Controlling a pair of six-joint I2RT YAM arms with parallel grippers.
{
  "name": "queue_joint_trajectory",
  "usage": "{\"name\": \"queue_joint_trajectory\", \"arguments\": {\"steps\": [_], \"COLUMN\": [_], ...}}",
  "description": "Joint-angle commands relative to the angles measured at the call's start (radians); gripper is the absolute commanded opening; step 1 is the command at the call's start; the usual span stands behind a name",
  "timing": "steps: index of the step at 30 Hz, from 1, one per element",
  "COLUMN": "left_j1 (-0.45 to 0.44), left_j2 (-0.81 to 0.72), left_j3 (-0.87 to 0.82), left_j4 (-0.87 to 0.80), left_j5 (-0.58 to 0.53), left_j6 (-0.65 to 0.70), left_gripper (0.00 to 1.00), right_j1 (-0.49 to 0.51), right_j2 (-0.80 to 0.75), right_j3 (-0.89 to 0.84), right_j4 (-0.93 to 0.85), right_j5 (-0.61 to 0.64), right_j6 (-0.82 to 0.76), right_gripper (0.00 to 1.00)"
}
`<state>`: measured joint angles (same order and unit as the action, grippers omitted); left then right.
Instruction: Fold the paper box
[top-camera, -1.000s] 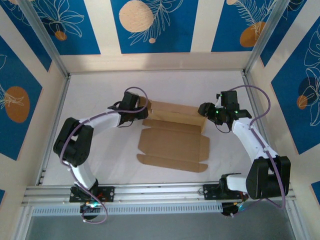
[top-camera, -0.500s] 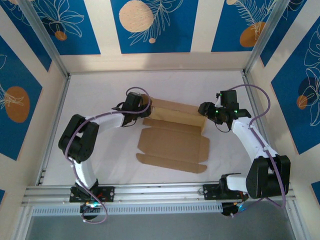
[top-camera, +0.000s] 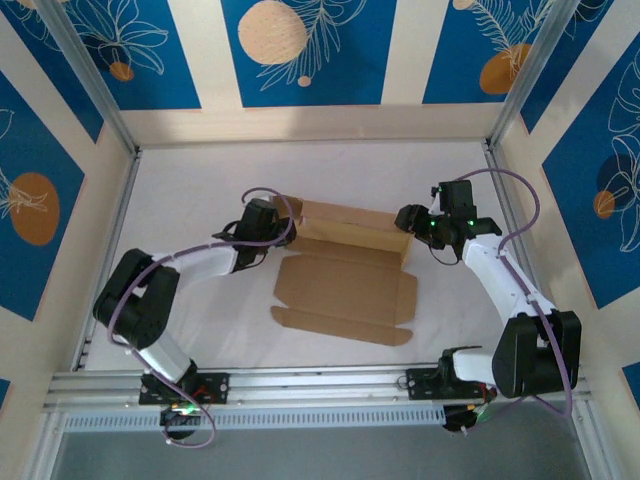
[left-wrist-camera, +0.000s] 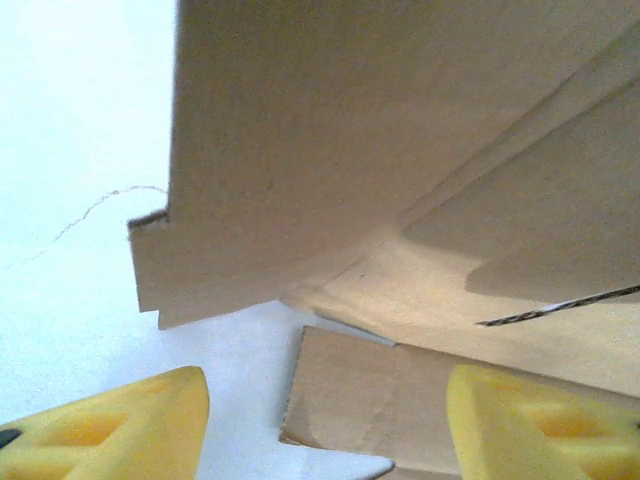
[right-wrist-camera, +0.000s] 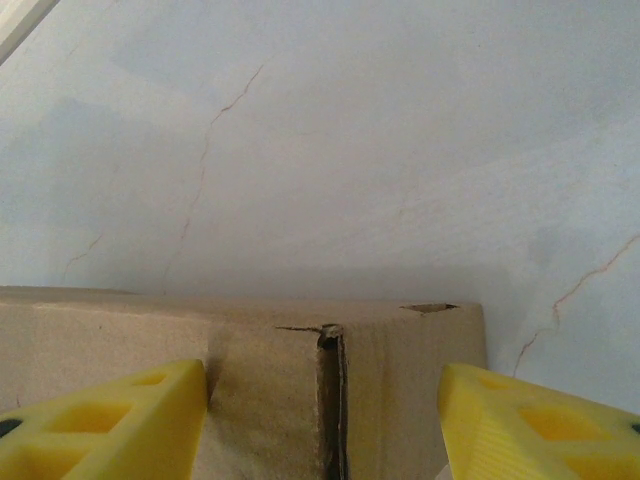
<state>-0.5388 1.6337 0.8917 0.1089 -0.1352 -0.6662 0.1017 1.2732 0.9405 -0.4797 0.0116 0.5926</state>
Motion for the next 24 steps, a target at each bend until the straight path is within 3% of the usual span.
{"name": "queue_joint_trajectory", "arguments": {"steps": [1,7,13,24], "left_j1": [0.008,-0.003,-0.016,-0.003], "left_j2": [-0.016,-0.016,-0.032,0.186], "left_j3": [-0.012,-0.065,-0.081,0.168], "left_j4": [0.026,0.035,-0.048,-0.183], "left_j5": [0.032,0.123,0.102,0.116], "left_j6": [-0.028,-0.008,0.044,0.101], "left_gripper": [0.57,0.36,0.35,0.4], "right_j1": [0.01,0.01,0.012,0.027], "right_j2": [0.009,0.009,0.014,0.024], "right_j3": [-0.021,-0.025,-0.032,-0.032], "right_j4": [-0.1,-0.099,-0.09,-0.091], "right_j5": [0.032,0.026,0.027,0.031], "right_j6": [-0.008,-0.007,-0.01,-0.018], "right_gripper": [0.63,0.63,0.63,0.63]}}
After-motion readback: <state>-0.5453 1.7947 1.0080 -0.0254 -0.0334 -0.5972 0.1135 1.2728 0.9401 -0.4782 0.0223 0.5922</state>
